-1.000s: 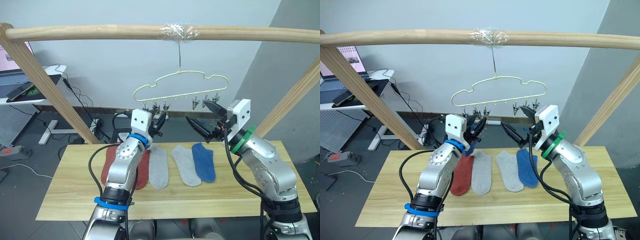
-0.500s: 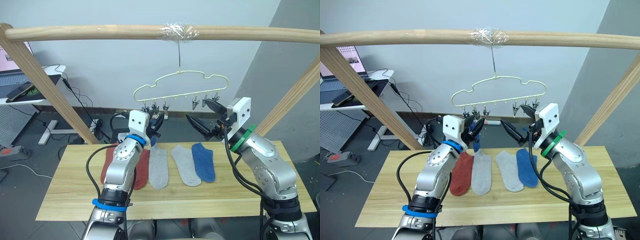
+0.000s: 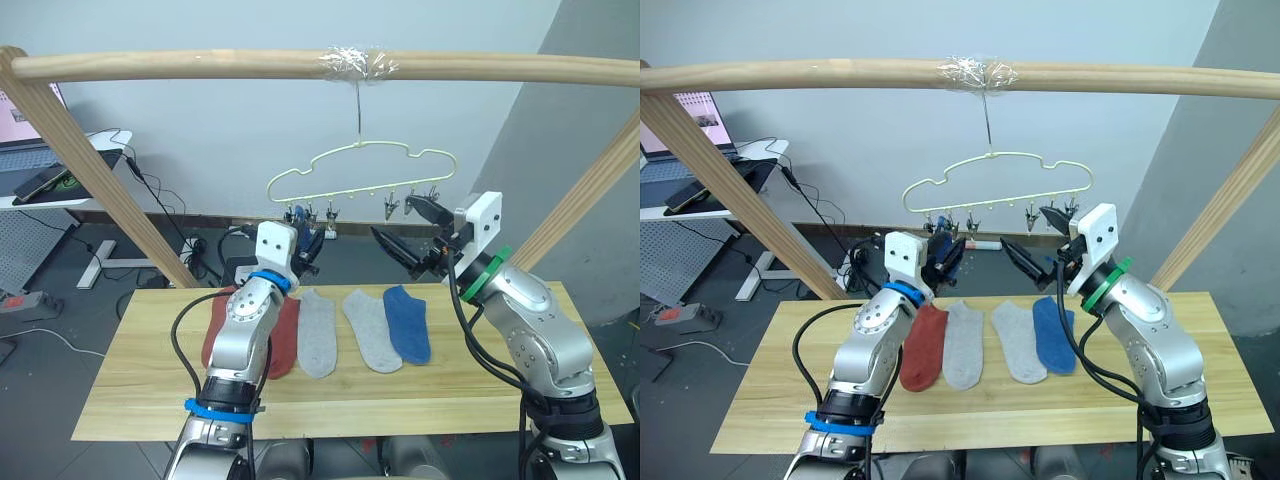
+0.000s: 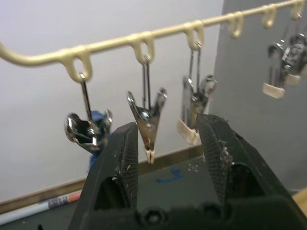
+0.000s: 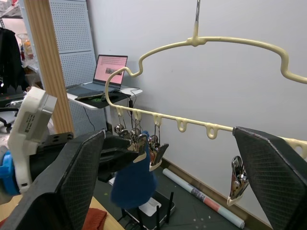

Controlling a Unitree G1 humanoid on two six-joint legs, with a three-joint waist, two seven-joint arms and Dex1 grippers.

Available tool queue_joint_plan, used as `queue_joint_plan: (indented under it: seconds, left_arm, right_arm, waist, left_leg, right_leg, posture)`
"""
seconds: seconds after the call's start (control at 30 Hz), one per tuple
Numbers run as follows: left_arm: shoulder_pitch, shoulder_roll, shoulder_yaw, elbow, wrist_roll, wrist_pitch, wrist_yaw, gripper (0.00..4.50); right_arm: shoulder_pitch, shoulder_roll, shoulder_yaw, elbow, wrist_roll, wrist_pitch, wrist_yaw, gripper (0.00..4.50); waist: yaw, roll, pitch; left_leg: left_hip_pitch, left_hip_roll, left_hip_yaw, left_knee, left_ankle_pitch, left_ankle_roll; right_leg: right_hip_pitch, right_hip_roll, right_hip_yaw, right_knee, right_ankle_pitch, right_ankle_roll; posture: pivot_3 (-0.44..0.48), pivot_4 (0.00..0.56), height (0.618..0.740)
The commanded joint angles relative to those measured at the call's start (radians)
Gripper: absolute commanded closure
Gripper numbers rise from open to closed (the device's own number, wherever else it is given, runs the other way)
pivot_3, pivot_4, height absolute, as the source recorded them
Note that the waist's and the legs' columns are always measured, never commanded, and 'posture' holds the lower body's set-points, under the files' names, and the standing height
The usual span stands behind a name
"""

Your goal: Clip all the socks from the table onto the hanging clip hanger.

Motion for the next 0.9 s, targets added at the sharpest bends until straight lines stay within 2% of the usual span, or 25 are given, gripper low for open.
queue_joint_plan:
  seconds: [0.03,0.9]
  left_arm:
    - [-0.028,-0.010,0.008,0.008,0.013,-0.041,0.011,2.41]
    - [-0.127,-0.051,0.019,0.176,0.066,-0.168,0.070,2.41]
  right_arm:
    - [-0.021,-0.006,-0.030,-0.025,0.013,-0.007,0.003,0.00]
    - [-0.027,-0.014,-0.037,-0.041,0.014,0.007,-0.011,0.00]
  waist:
    - [0.000,0.000,0.000]
    - [-0.012,0.000,0.000]
  left_leg:
    - [0.000,0.000,0.000,0.000,0.000,0.000]
    - [-0.001,-0.001,0.000,0.011,0.000,0.000]
  right_leg:
    - [0.000,0.000,0.000,0.000,0.000,0.000]
    - [0.000,0.000,0.000,0.009,-0.002,0.004]
  posture:
    - [-0.132,0.136,0.740]
    - [-0.160,0.125,0.740]
